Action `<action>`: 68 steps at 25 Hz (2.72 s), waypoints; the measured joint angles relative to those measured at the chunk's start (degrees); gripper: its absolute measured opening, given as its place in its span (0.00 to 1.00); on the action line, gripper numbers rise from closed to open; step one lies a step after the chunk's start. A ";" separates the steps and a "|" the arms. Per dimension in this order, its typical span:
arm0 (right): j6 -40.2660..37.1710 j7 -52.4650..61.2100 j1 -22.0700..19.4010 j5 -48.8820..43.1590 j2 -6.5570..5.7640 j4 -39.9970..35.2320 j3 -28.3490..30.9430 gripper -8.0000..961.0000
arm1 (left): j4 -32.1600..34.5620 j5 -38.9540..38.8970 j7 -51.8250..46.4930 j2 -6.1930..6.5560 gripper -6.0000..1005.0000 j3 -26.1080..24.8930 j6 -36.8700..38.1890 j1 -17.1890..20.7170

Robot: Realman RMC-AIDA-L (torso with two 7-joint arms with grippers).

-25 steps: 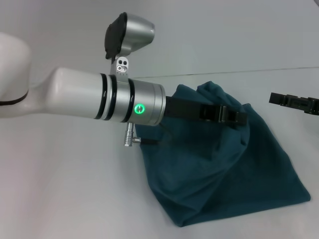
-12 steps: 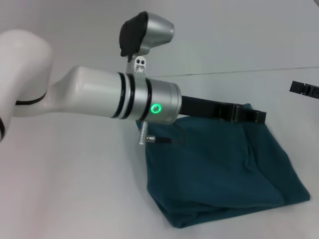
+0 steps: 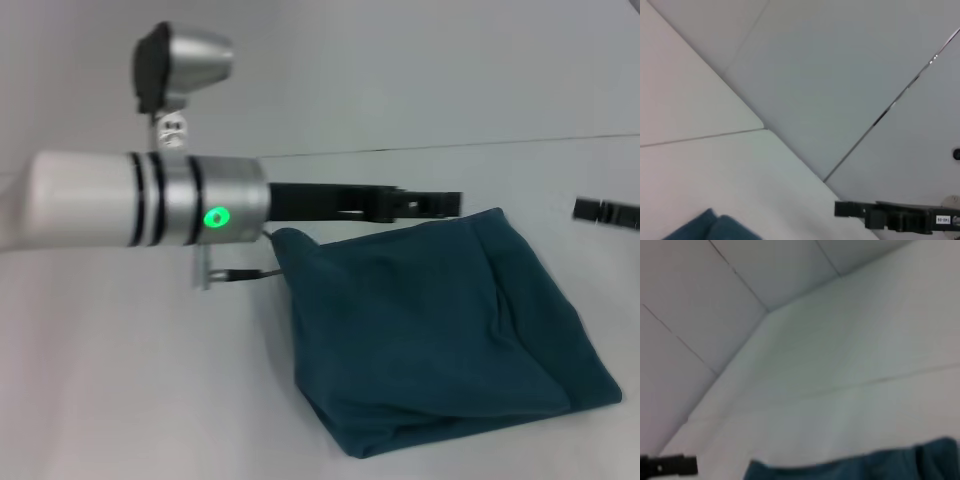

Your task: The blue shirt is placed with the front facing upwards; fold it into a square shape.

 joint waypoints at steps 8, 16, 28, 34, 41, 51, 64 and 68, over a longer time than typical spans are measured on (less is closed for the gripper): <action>-0.69 5.98 1.06 -5.69 -0.34 0.40 -3.24 0.96 | 5.50 3.44 6.14 -0.35 0.86 -8.00 7.16 7.32; 2.58 10.59 4.65 -11.45 0.63 2.71 -6.36 0.96 | 4.23 4.08 13.35 -0.37 0.89 -17.90 11.89 11.38; 9.59 11.27 8.59 -12.19 2.80 6.72 -10.02 0.96 | 3.28 5.25 15.62 -0.37 0.89 -21.09 12.77 12.61; 12.19 11.32 8.96 -12.23 3.90 6.77 -10.67 0.96 | 3.28 6.08 15.78 -0.25 0.89 -21.19 12.85 12.63; 14.81 11.03 9.38 -12.21 5.23 6.85 -11.00 0.96 | 3.28 6.66 15.79 -0.19 0.89 -21.27 12.90 12.64; 15.89 11.24 10.38 -12.25 5.74 7.33 -13.44 0.54 | 3.19 6.68 15.90 -0.28 0.89 -21.36 12.88 12.92; 15.63 10.91 9.46 -11.14 5.43 6.96 -13.01 0.06 | 2.78 6.67 15.97 -0.34 0.89 -21.47 12.90 12.91; 13.76 10.66 9.78 -9.30 4.99 6.18 -12.98 0.05 | 2.66 6.63 15.97 -0.26 0.89 -21.60 12.89 12.88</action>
